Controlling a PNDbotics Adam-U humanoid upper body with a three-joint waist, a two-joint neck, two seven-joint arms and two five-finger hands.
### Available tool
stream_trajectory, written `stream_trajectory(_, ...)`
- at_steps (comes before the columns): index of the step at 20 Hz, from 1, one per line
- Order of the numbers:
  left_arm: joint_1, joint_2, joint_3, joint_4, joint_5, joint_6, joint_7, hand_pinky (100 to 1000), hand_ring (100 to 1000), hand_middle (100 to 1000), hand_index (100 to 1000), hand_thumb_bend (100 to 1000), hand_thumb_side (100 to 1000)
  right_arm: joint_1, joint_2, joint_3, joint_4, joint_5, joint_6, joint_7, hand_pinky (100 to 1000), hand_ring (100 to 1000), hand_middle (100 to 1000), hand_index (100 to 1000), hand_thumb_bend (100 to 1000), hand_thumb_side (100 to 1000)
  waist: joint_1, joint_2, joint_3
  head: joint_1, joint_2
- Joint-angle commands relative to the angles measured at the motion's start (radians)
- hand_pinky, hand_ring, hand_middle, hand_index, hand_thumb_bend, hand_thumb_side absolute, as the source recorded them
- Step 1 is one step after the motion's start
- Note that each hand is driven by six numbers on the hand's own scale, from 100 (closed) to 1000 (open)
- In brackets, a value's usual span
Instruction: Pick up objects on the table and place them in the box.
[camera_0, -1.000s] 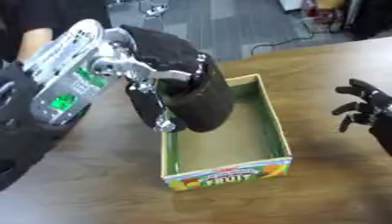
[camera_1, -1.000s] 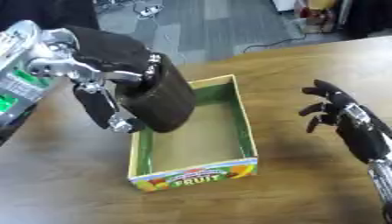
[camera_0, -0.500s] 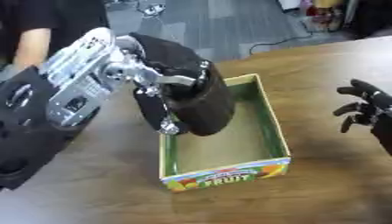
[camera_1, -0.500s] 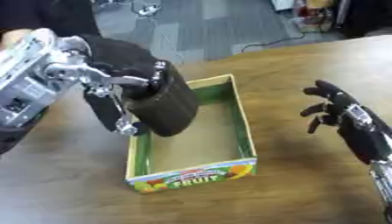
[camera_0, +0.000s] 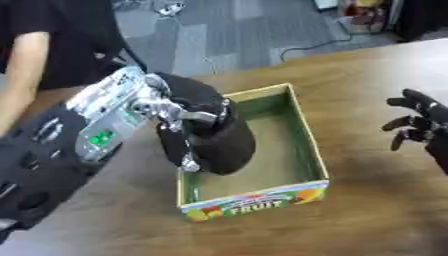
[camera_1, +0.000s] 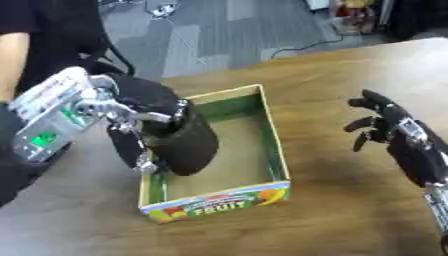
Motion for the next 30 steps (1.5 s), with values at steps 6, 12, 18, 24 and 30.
stream_trajectory(6, -0.005, 0.002, 0.006, 0.029, -0.016, -0.03, 0.02, 100, 100, 149, 308, 100, 208, -0.013, -0.025, -0.003, -0.014, 0.001, -0.003, 0.004, 468, 686, 880, 1000, 100, 1000, -0.007, -0.011, 0.004, 0.006, -0.016)
stream_trajectory(12, -0.012, 0.018, -0.008, 0.019, 0.043, -0.1, -0.122, 100, 165, 678, 821, 756, 610, -0.013, -0.026, -0.004, -0.012, 0.002, -0.005, 0.003, 468, 686, 880, 1000, 100, 1000, -0.008, -0.012, 0.011, 0.005, -0.015)
stream_trajectory(18, -0.018, 0.039, -0.014, 0.001, 0.059, -0.119, -0.14, 113, 187, 704, 824, 749, 621, -0.011, -0.026, -0.005, -0.01, 0.002, -0.005, 0.002, 468, 686, 880, 1000, 100, 1000, -0.009, -0.015, 0.019, 0.001, -0.012)
stream_trajectory(24, -0.018, 0.046, -0.012, -0.01, 0.064, -0.115, -0.141, 113, 187, 699, 814, 744, 623, -0.01, -0.025, -0.006, -0.009, 0.001, -0.006, 0.002, 468, 686, 879, 1000, 100, 1000, -0.012, -0.018, 0.025, 0.0, -0.011)
stream_trajectory(30, -0.015, 0.057, -0.004, -0.021, 0.063, -0.111, -0.141, 109, 183, 686, 806, 735, 611, -0.009, -0.024, -0.007, -0.008, 0.001, -0.006, 0.001, 469, 685, 879, 1000, 100, 1000, -0.014, -0.019, 0.03, -0.003, -0.012)
